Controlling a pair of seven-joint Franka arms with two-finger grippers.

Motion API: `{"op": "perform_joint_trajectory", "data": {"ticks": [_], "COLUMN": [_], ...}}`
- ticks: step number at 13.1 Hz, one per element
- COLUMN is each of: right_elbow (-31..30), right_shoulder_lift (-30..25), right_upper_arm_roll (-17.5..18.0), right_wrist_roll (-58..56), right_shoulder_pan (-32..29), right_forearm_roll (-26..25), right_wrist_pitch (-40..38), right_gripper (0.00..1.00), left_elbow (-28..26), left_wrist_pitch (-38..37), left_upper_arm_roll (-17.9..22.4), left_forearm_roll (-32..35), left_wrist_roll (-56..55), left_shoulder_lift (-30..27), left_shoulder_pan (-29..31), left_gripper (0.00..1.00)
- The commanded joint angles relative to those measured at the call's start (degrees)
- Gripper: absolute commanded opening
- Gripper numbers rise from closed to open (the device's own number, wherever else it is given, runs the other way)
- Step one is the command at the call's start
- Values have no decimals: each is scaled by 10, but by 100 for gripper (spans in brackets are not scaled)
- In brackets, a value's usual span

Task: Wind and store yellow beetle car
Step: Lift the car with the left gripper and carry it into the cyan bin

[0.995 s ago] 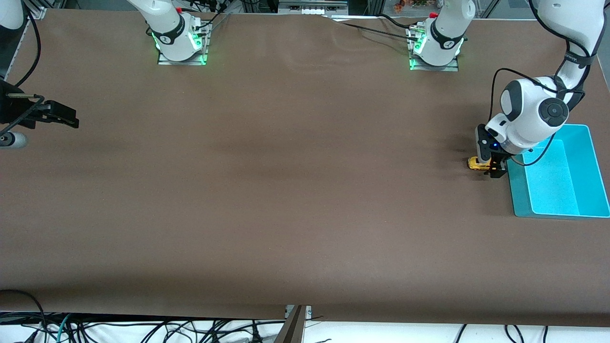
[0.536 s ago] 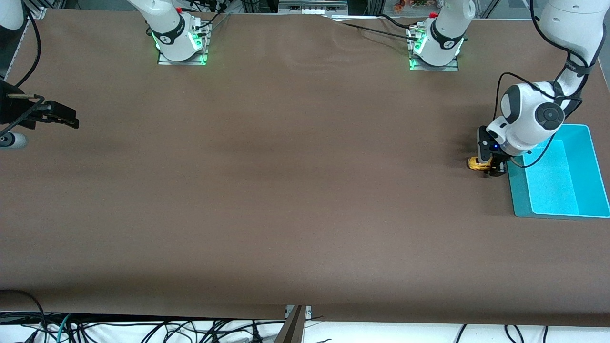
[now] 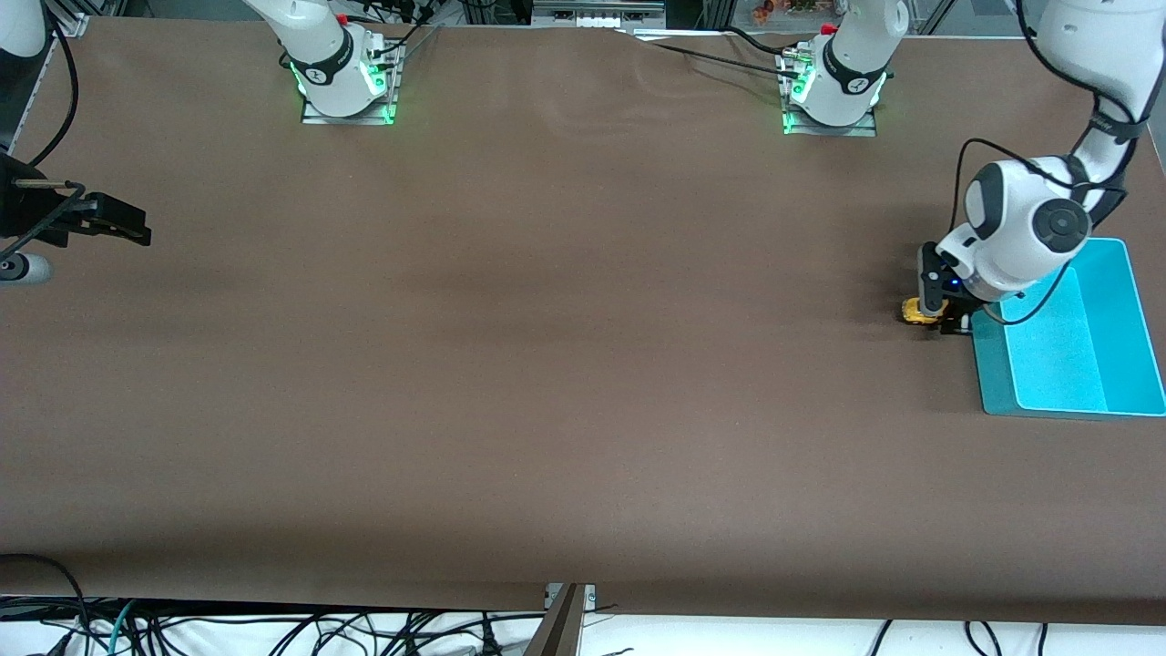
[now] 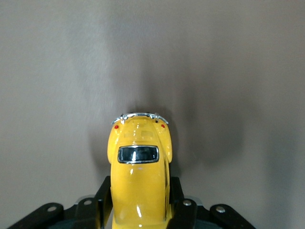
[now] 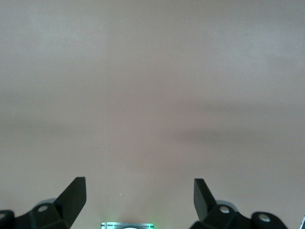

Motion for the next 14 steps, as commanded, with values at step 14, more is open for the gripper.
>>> {"op": "perform_joint_trajectory", "data": {"ticks": [14], "right_elbow": [2], "right_shoulder_lift": [-1], "right_upper_arm_roll": [2], "right_wrist_roll": [-2], "right_shoulder_pan": [-4], "right_forearm_roll": [-7], "right_wrist_pitch": [1], "right_gripper": [100], "left_elbow": [245], "left_wrist_pitch": [-155], "left_upper_arm_roll": [-26], "left_forearm_roll": [40], "left_wrist_roll": [151], "left_shoulder_lift": [114], "left_shoulder_pan": [144], "left_gripper": [6]}}
